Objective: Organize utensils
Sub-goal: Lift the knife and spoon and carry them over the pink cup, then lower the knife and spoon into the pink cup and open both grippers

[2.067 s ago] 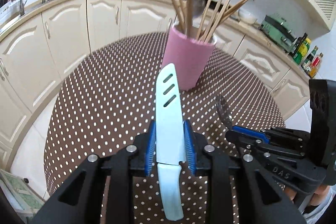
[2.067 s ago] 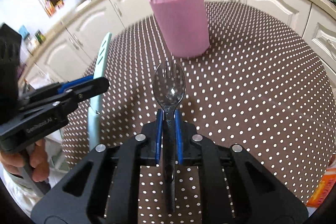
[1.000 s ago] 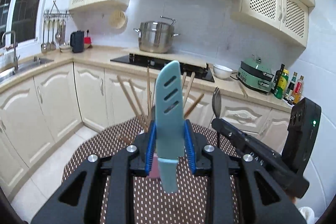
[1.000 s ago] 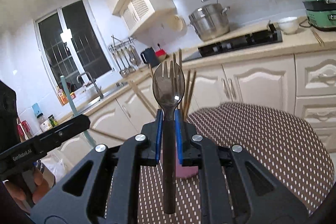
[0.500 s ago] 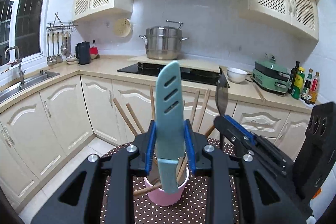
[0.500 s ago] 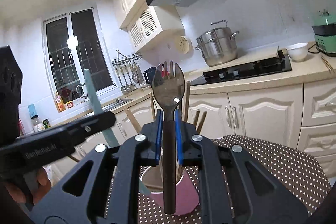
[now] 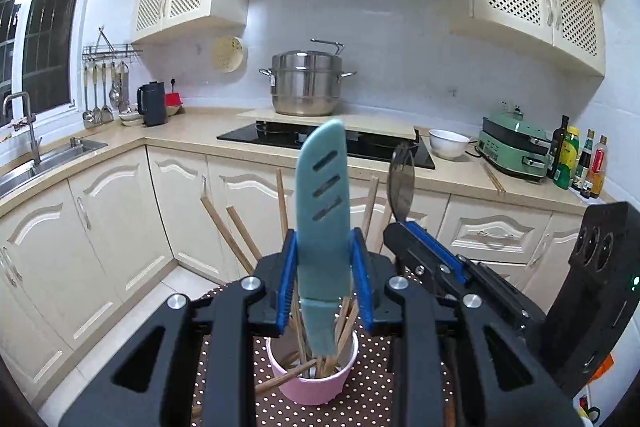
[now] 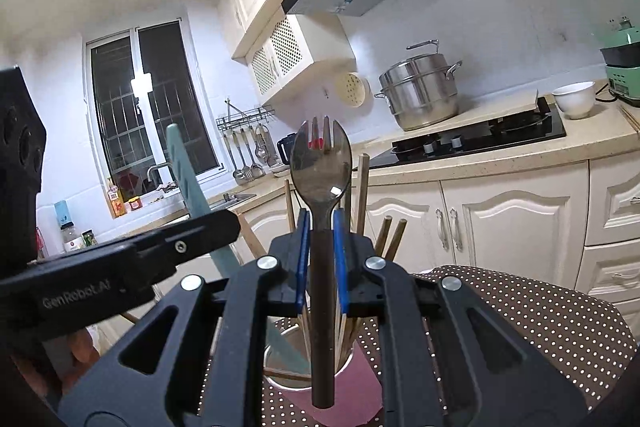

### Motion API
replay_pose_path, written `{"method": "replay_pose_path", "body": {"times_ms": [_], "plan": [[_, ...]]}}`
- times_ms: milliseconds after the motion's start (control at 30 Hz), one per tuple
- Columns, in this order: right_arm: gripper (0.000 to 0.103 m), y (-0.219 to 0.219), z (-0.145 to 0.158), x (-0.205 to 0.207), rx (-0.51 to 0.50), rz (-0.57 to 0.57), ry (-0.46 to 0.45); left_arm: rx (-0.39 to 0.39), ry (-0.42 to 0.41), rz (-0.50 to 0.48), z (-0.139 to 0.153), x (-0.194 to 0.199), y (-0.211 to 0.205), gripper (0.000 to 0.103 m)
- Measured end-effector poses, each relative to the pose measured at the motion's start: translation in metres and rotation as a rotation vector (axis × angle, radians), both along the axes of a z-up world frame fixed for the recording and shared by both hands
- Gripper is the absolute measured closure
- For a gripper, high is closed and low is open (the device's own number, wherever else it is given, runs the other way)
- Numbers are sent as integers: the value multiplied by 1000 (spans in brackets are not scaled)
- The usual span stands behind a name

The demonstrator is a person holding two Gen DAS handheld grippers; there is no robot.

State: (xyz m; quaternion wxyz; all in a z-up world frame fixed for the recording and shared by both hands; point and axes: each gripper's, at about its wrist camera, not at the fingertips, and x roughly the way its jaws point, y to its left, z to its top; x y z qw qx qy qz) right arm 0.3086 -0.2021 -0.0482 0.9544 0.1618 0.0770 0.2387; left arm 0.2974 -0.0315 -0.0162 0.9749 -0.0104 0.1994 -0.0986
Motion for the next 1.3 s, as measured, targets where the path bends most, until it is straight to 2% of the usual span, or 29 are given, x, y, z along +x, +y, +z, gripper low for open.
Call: {"method": "replay_pose_path", "body": {"times_ms": [133,367,467,633,733,1033,1300], "plan": [[91,-1,-3,3,11,-12,1,-3,46,4,-10,9,2,77],[91,2,-6,4,16,-12,-2,-13,50,6,-17,8,7,77],[91,3,-7,6,30,-10,1,-13,31,3,-15,2,8,75],[91,8,-7,7,32,0,-9,-23,3,24,-8,-7,15,65],[91,12,-8,8,29,5,-14,-19,-42,73,-4,-18,22,61],[91,22,-13,16,32,3,-14,52,-150,189,0,-38,35,56],[91,35,-23,22,0,-3,-16,41,-174,245,4,-39,52,52]]}}
